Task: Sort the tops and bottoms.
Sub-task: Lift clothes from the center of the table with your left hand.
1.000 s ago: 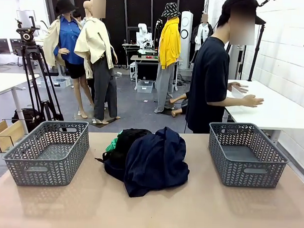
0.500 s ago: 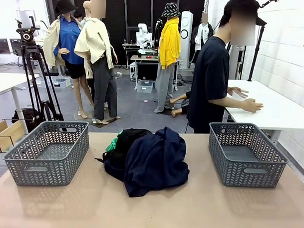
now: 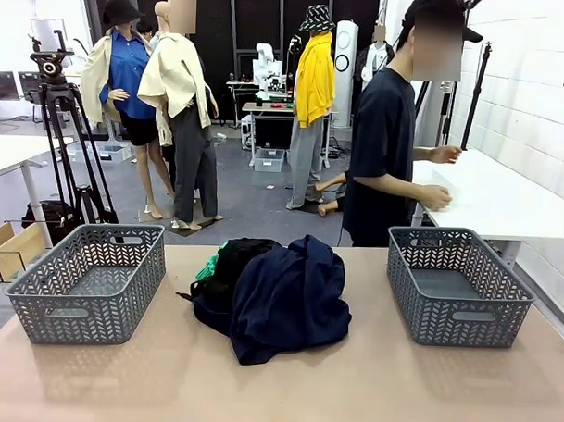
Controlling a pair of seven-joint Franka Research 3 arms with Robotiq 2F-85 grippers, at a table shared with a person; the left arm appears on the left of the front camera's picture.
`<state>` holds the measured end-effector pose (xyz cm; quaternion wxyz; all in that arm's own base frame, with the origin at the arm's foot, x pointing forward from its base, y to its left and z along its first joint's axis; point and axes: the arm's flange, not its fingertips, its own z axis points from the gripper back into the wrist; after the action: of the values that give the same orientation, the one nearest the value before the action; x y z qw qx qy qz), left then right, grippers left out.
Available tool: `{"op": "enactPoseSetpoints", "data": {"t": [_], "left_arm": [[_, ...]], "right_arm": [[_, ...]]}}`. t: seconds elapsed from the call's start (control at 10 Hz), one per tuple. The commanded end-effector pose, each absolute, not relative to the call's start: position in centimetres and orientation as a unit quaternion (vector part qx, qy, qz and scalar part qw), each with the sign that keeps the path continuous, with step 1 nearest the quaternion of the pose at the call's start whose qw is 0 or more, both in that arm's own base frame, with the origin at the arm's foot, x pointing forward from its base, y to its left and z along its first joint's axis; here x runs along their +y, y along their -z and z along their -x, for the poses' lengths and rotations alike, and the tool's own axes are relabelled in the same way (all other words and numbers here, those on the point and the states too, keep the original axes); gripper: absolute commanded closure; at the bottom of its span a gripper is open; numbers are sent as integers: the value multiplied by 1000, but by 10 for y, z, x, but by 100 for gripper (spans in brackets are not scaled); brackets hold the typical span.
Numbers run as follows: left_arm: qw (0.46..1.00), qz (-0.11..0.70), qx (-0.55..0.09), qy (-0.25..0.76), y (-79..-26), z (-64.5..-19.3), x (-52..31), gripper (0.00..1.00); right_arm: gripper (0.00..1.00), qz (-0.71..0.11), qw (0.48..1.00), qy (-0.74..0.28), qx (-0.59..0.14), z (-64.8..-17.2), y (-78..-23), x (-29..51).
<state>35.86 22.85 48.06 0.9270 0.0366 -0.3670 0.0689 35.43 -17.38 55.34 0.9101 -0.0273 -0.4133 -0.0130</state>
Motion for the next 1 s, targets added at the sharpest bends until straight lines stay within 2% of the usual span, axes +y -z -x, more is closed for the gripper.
{"op": "enactPoseSetpoints", "data": {"t": [0.0,0.9], "left_arm": [[927,-38,-366,-70,-480,-357,231,0],[927,-38,-366,-70,-480,-357,231,0]], "right_arm": [[0,26,910,13,-413,-355,-553,-174],[0,26,910,13,-413,-355,-553,-174]]}}
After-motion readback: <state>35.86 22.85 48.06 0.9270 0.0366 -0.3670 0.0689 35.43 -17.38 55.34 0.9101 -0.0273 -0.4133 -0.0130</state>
